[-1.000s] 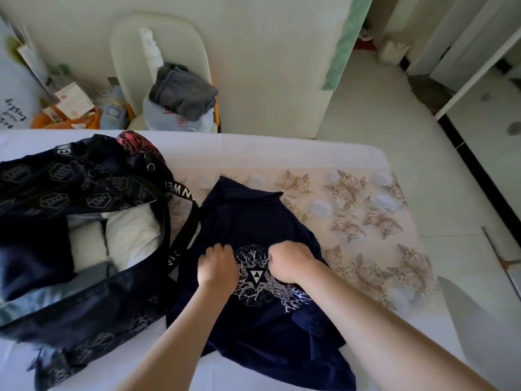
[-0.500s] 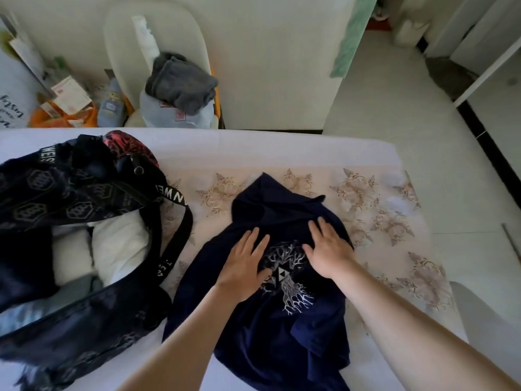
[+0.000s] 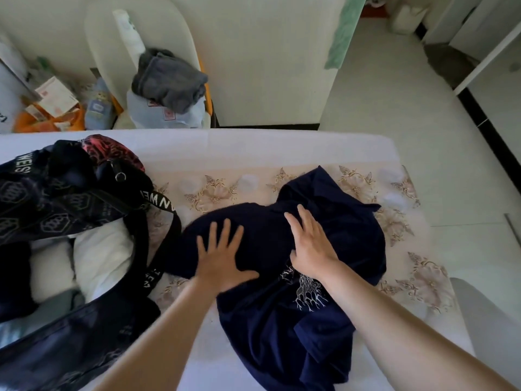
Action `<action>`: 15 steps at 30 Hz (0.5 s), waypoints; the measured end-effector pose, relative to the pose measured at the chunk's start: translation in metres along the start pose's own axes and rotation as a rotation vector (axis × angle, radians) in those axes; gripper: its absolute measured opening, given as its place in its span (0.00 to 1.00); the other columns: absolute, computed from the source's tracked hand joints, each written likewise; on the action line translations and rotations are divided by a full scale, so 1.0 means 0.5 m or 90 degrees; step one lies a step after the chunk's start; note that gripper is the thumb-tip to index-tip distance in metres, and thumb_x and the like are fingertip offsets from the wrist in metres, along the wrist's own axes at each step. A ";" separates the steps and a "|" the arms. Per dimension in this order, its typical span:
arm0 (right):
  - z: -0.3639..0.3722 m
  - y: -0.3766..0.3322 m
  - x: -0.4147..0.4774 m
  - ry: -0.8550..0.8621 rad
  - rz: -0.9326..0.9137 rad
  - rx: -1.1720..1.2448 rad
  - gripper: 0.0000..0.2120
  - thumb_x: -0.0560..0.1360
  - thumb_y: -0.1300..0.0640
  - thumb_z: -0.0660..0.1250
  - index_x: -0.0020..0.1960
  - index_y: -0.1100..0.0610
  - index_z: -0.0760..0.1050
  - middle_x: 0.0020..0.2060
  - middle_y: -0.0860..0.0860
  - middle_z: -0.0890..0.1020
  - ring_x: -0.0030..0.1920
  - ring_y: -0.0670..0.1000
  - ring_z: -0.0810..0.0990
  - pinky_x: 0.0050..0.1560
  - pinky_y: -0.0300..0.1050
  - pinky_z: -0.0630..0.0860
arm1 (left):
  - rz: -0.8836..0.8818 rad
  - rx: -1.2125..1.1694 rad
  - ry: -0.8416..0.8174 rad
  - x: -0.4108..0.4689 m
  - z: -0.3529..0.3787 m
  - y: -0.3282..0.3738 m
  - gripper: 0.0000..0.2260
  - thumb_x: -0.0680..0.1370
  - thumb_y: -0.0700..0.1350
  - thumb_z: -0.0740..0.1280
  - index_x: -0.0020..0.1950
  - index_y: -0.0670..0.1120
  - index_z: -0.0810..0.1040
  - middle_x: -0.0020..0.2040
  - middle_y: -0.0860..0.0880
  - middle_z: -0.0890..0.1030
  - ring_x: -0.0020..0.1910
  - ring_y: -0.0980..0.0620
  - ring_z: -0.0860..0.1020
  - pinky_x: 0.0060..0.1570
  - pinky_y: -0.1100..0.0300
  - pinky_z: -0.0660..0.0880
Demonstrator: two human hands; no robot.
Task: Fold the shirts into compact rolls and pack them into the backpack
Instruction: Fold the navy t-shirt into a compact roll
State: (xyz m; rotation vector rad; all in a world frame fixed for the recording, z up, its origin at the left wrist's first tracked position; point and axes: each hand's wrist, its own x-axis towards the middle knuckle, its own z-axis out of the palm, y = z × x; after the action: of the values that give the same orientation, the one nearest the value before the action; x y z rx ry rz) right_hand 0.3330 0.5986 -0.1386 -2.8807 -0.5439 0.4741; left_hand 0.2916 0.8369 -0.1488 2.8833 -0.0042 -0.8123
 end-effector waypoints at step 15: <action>0.041 0.019 -0.099 -0.030 -0.045 -0.016 0.36 0.78 0.37 0.58 0.80 0.51 0.52 0.78 0.55 0.52 0.79 0.56 0.52 0.78 0.53 0.56 | 0.159 0.121 0.085 -0.036 0.049 -0.030 0.44 0.70 0.79 0.47 0.79 0.59 0.37 0.79 0.49 0.34 0.77 0.44 0.33 0.76 0.40 0.42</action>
State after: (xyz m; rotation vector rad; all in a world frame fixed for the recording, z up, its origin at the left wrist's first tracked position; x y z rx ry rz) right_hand 0.2854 0.5731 -0.1460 -2.8684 -0.6619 0.5295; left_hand 0.2631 0.8492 -0.1625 3.0222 -0.4400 -0.6014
